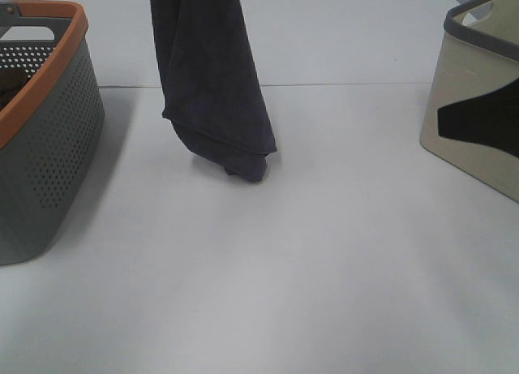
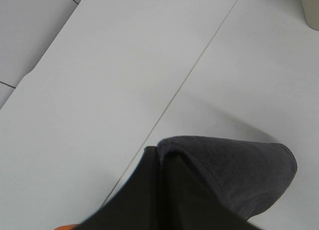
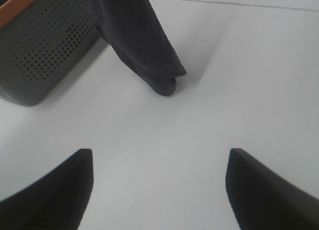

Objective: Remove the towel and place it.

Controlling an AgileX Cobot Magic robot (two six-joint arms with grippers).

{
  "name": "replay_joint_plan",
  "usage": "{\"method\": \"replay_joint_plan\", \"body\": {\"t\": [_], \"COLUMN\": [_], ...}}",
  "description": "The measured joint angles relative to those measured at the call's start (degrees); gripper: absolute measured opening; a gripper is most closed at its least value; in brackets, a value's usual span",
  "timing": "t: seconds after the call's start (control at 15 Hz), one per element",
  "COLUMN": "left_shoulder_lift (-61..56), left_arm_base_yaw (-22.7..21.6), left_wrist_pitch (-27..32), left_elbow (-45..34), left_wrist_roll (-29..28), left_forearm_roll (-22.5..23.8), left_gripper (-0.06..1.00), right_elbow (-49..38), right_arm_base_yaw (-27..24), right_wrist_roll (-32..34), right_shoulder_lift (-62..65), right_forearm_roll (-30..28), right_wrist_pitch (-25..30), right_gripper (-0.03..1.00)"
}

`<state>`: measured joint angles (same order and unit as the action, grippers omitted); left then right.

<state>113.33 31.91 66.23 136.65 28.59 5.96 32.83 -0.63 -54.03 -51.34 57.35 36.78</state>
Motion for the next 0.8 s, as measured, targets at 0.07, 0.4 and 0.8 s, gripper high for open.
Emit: {"method": "replay_joint_plan", "body": {"t": [0.07,0.4,0.8], "left_shoulder_lift": [0.0,0.7,3.6], "left_arm_base_yaw": [0.0,0.0,0.0], "left_wrist_pitch": [0.0,-1.3,-4.0], "left_elbow": [0.0,0.0,0.0], "left_wrist_roll": [-1.5,-9.5,-11.3], "left_forearm_roll": [1.0,2.1,2.1], "left_gripper": [0.00,0.00,0.00], "right_elbow": [1.1,6.4,13.1], "right_arm_base_yaw": [0.0,2.1,27.6], "right_wrist_roll": [-0.7,-1.9,3.7], "right_shoulder_lift": [-1.0,-11.2,-28.4], "right_forearm_roll": [0.9,4.0,4.5], "right_wrist_pitch": [0.0,-1.7,-32.1], "right_gripper": [0.66,0.66,0.66]}}
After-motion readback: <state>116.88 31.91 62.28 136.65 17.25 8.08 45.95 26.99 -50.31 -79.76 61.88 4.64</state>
